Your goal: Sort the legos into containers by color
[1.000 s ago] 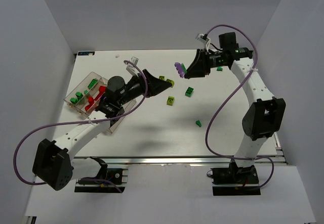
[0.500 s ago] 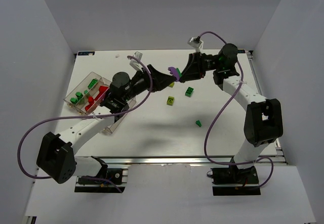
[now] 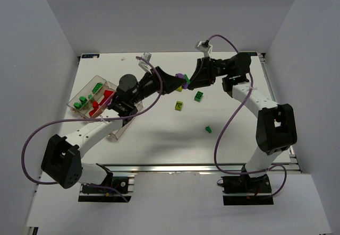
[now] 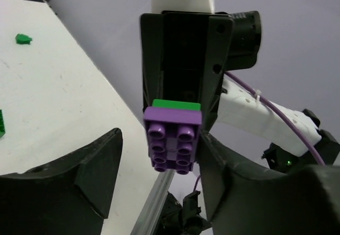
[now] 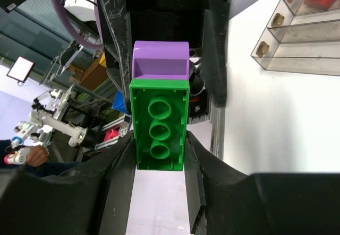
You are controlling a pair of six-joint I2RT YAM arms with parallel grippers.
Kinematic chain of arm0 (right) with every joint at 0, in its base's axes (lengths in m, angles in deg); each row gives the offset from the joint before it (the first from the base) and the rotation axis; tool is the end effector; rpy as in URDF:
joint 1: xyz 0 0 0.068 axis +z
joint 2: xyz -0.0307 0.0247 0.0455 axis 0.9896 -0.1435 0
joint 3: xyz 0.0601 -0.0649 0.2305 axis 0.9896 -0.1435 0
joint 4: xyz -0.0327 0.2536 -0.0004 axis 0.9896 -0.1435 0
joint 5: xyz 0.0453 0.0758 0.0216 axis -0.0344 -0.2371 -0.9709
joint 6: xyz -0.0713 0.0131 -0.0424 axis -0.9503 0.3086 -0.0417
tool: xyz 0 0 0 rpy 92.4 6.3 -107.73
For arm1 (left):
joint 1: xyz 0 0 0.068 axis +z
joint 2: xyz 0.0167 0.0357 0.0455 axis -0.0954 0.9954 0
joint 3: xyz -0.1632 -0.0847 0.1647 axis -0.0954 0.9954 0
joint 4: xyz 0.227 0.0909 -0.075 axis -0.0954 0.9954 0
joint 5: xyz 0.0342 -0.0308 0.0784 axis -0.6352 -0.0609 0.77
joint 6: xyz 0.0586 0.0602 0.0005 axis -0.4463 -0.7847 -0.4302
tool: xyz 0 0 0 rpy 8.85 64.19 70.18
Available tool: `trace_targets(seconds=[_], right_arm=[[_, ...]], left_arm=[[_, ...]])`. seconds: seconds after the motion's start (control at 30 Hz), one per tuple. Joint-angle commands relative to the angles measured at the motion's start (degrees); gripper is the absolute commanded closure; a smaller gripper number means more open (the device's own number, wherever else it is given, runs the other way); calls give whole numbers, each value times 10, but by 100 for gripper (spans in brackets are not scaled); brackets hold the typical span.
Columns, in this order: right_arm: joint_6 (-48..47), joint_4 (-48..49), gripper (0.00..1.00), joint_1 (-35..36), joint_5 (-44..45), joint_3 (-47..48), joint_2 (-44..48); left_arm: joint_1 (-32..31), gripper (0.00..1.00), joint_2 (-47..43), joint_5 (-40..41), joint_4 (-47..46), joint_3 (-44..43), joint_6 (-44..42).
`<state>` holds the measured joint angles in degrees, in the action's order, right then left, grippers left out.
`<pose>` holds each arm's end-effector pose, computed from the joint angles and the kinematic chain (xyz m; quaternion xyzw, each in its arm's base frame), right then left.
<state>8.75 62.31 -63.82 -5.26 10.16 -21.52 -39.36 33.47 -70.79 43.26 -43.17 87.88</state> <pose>0.3182 0.1799 0.3477 -0.3566 0.5897 0.6928 0.2124 0.2772 -0.2210 0.3256 0.0436 0.6703 -0.5953 0.4409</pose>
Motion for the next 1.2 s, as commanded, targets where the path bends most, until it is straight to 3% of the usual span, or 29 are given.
trace_targets(seconds=[0.0, 0.03, 0.07, 0.3, 0.33, 0.47, 0.7, 0.83, 0.87, 1.0, 1.07, 1.17], right_arm=[[10, 39, 100, 7, 1, 11, 12], [10, 39, 100, 7, 1, 9, 11], [11, 41, 100, 7, 1, 9, 10], [30, 69, 100, 7, -4, 18, 2], [36, 78, 100, 6, -5, 18, 0], [50, 94, 100, -18, -1, 48, -8], [50, 94, 100, -66, -7, 91, -28], [50, 103, 100, -71, -12, 107, -26], [49, 107, 100, -70, -13, 111, -25], [48, 107, 100, -70, -21, 135, -25], [49, 108, 100, -71, -21, 144, -28], [49, 109, 100, -69, -17, 148, -32]], left_arm=[[-2, 35, -7, -22, -51, -9, 15], [-2, 41, -5, -30, -58, -7, 18], [-2, 54, -4, -34, -72, -6, 22], [-1, 88, -4, -75, -126, 3, 50], [0, 100, -7, -77, -121, 2, 48], [24, 100, -41, -78, -62, 10, 15], [143, 100, -115, -136, -5, 55, 9], [203, 100, -130, -134, 123, 32, -52], [214, 100, -126, -124, 212, 21, -96], [261, 100, -87, -21, 462, -45, -210], [267, 100, -65, 79, 574, -80, -264], [273, 100, -22, 172, 661, -112, -307]])
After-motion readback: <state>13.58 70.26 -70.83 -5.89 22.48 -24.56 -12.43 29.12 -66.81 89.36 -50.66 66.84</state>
